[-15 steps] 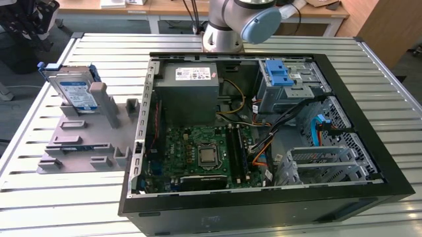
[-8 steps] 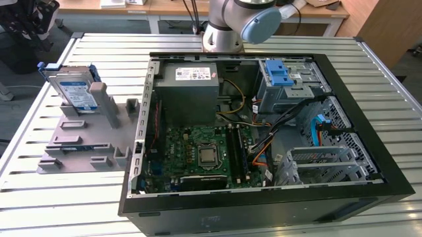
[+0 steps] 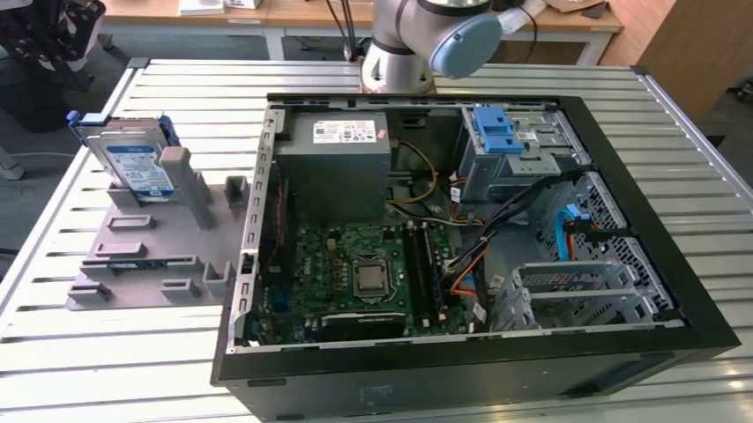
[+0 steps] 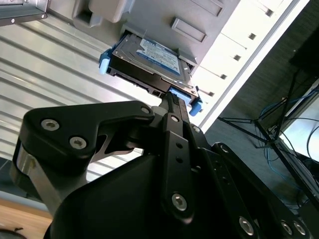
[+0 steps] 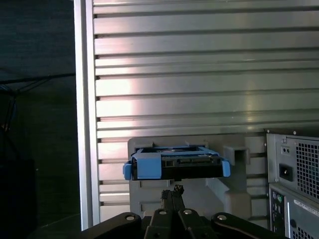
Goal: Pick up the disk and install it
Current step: 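Pick up the disk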
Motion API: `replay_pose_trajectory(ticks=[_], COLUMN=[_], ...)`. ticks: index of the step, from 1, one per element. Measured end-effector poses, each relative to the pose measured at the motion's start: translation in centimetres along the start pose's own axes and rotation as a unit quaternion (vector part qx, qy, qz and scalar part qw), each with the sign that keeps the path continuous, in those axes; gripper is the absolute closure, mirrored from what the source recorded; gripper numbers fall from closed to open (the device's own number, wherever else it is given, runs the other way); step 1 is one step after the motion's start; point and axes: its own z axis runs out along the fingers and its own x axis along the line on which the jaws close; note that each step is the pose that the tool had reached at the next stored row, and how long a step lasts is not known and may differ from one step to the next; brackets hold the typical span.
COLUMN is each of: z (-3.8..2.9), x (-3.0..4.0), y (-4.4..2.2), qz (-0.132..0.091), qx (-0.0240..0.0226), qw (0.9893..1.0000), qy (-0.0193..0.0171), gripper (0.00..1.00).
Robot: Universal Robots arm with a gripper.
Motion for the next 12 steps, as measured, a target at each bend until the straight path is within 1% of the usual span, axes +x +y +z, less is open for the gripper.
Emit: replay_pose_trajectory(ticks=[12], z=[0.0], x=[0.05], y=[0.0], qz=[-0.013], qx=[-0.0001], qw=[0.9999], qy=[0.0004], gripper=[0.89])
